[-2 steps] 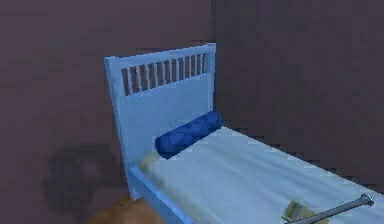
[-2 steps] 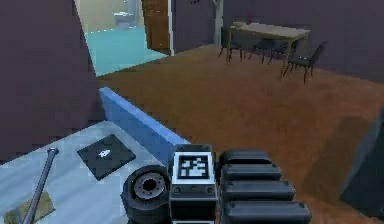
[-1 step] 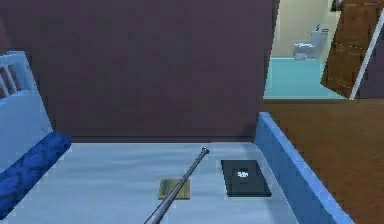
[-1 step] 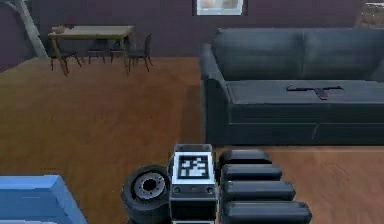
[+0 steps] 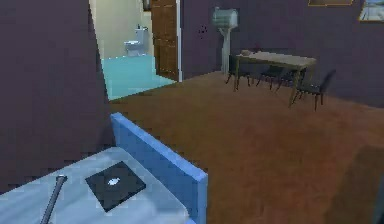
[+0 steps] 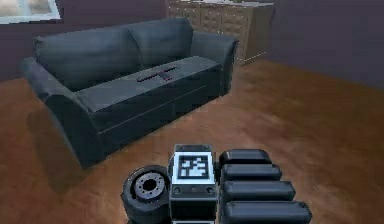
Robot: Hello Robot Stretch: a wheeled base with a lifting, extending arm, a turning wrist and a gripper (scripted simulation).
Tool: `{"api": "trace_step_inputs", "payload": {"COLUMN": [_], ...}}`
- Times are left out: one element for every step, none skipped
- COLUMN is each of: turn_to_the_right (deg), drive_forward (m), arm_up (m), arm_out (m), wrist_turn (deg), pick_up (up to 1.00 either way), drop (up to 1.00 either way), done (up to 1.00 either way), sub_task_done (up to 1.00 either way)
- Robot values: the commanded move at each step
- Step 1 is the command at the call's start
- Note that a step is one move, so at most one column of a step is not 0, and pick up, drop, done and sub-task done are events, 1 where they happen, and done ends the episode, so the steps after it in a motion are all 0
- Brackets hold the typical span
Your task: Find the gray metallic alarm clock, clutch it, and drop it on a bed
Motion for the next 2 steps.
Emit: {"api": "trace_step_inputs", "payload": {"turn_to_the_right": [27.0,-45.0], "drive_forward": [0.0,0.0], "arm_up": [0.0,0.0], "arm_out": [0.0,0.0], "wrist_turn": [0.0,0.0], "pick_up": [0.0,0.0], "drop": [0.0,0.0], "done": [0.0,0.0], "sub_task_done": [0.0,0.0]}}
